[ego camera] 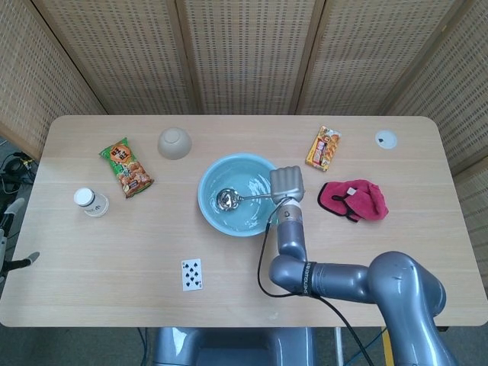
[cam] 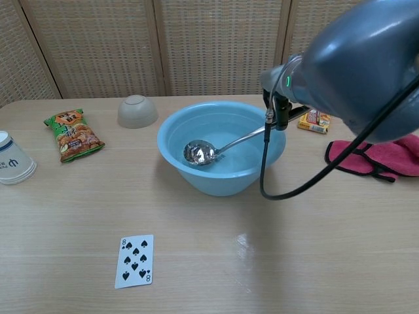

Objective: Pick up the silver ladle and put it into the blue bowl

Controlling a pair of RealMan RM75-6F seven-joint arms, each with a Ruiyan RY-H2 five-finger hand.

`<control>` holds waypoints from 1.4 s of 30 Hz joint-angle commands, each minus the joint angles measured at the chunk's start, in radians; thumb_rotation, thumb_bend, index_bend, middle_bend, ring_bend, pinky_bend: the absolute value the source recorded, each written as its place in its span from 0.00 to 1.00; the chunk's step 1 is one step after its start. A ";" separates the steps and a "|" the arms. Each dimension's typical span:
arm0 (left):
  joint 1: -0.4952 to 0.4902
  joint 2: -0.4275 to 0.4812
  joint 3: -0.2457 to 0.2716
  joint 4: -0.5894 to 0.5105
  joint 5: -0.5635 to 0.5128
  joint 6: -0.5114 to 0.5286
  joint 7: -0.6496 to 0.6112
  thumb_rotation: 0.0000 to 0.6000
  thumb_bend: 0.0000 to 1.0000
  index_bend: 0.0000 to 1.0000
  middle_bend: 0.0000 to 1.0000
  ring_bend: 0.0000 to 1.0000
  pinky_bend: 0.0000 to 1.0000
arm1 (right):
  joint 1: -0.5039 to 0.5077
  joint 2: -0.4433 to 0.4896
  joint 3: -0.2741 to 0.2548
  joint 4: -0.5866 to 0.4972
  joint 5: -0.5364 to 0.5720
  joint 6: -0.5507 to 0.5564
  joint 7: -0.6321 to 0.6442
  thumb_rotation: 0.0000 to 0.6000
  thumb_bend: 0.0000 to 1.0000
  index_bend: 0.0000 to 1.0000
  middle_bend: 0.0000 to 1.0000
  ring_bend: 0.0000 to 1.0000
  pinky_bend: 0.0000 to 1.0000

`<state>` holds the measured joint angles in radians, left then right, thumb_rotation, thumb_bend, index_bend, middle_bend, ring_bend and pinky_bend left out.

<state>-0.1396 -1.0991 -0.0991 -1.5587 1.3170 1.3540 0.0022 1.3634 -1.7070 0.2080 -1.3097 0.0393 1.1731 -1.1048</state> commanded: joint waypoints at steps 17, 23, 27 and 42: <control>-0.006 0.001 -0.005 0.012 -0.016 -0.018 -0.014 1.00 0.00 0.00 0.00 0.00 0.00 | -0.025 -0.138 0.062 0.152 -0.053 0.009 -0.167 1.00 0.93 0.81 1.00 1.00 1.00; -0.005 0.004 -0.005 0.014 -0.018 -0.019 -0.021 1.00 0.00 0.00 0.00 0.00 0.00 | -0.047 -0.123 0.175 0.120 0.033 -0.004 -0.176 1.00 0.94 0.81 1.00 1.00 1.00; -0.004 0.005 -0.004 0.014 -0.016 -0.020 -0.025 1.00 0.00 0.00 0.00 0.00 0.00 | -0.066 -0.087 0.256 0.078 0.113 -0.017 -0.176 1.00 0.94 0.81 1.00 1.00 1.00; -0.004 0.005 0.001 0.008 -0.008 -0.019 -0.026 1.00 0.00 0.00 0.00 0.00 0.00 | -0.116 0.064 0.367 -0.092 0.218 -0.003 -0.185 1.00 0.94 0.81 1.00 1.00 1.00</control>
<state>-0.1433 -1.0936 -0.0976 -1.5503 1.3088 1.3346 -0.0241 1.2536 -1.6597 0.5655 -1.3828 0.2492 1.1657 -1.2905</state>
